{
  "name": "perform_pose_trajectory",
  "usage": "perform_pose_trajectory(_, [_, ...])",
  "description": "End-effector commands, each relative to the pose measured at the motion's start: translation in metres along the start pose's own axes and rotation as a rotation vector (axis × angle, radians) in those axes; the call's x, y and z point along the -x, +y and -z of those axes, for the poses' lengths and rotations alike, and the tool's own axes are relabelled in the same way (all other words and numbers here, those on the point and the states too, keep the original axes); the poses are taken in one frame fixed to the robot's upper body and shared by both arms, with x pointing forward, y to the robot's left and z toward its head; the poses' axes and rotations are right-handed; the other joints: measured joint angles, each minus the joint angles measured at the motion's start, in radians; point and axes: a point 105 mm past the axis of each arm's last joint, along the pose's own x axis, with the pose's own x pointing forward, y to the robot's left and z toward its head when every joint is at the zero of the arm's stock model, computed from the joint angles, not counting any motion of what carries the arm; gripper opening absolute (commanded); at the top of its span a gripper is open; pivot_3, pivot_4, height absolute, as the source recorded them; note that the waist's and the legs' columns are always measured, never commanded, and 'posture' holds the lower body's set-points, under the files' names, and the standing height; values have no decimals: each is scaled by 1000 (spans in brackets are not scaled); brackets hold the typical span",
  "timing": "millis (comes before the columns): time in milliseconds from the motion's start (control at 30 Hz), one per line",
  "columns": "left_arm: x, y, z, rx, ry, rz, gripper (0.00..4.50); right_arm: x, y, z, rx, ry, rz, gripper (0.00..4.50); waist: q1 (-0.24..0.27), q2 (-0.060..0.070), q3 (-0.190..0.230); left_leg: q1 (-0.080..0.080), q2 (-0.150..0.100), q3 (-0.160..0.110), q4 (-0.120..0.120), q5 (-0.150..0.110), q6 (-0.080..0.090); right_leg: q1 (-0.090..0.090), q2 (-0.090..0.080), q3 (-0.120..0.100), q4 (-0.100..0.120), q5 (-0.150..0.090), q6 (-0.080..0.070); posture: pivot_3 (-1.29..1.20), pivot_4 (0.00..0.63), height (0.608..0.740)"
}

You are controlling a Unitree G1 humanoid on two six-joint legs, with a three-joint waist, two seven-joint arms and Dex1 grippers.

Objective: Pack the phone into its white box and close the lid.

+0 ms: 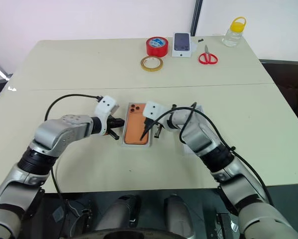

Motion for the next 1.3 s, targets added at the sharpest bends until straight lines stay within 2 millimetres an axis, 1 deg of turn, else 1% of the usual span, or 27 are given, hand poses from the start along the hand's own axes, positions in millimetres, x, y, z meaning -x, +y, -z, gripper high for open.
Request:
perform_pose_trajectory(33, [-9, -53, -20, -75, -48, 212, 33, 16, 11, -15, 25, -71, -31, 0, 0, 0, 0, 0, 0, 0, 0, 0, 0, 0, 0, 0, 0, 0, 0, 0, 150, 740])
perform_pose_trajectory(133, [-16, -75, -25, -94, -45, 282, 33, 32, 14, 3, 1, -23, -27, 0, 2, 0, 0, 0, 0, 0, 0, 0, 0, 0, 0, 0, 0, 0, 0, 0, 150, 740])
perform_pose_trajectory(300, [-20, -93, -25, -108, -31, 349, 33, 47, 15, 21, -29, 38, -6, 0, 0, 0, 0, 0, 0, 0, 1, 0, 1, 1, 0, 0, 0, 0, 0, 0, 150, 740])
perform_pose_trajectory(500, [-19, -95, -23, -108, -19, 360, 33, 52, 12, 34, -53, 81, 16, 0, 0, 0, 0, 0, 0, 0, 1, 0, 1, 1, 0, 0, 0, 0, 0, 0, 150, 740])
perform_pose_trajectory(600, [-18, -94, -22, -110, -16, 358, 33, 53, 10, 37, -57, 89, 20, 0, 0, 0, 0, 0, 0, 0, 1, 0, 1, 1, 0, 0, 0, 0, 0, 0, 150, 740])
perform_pose_trajectory(800, [-19, -80, -19, -80, -16, 298, 33, 57, 5, 40, -52, 100, 29, 0, 0, 0, 0, 0, 0, 0, 1, 0, 1, 1, 0, 0, 0, 0, 0, 0, 150, 740])
perform_pose_trajectory(967, [-15, -68, -19, -66, -29, 260, 33, 72, -7, 43, -58, 100, 53, 0, 0, 0, 0, 0, 0, 0, 1, 0, 1, 1, 0, 0, 0, 0, 0, 0, 150, 740])
perform_pose_trajectory(1067, [-6, -57, -17, -76, -52, 235, 33, 88, -16, 39, -72, 75, 61, 0, -3, 0, 0, 0, 0, 0, 1, 0, 1, 1, 0, 0, 0, 0, 0, 0, 150, 740])
perform_pose_trajectory(1133, [1, -46, -13, -79, -67, 207, 33, 98, -21, 35, -71, 58, 67, 0, -4, 0, 0, 0, 1, 0, 1, 0, 1, 1, 0, 0, 0, 0, 0, 0, 150, 740])
perform_pose_trajectory(1233, [14, -29, -15, -79, -143, 167, 33, 107, -27, 30, -121, 27, 67, 0, -4, 0, 0, 0, 1, 0, 0, 0, 1, 1, 0, 0, 0, 0, 0, 0, 150, 740])
perform_pose_trajectory(1300, [25, -22, -20, -90, -213, 156, 0, 109, -26, 32, -201, 22, 47, 530, 0, 0, 0, 0, 1, 0, 1, 0, 1, 1, 0, 0, 0, 0, 0, 0, 150, 740])
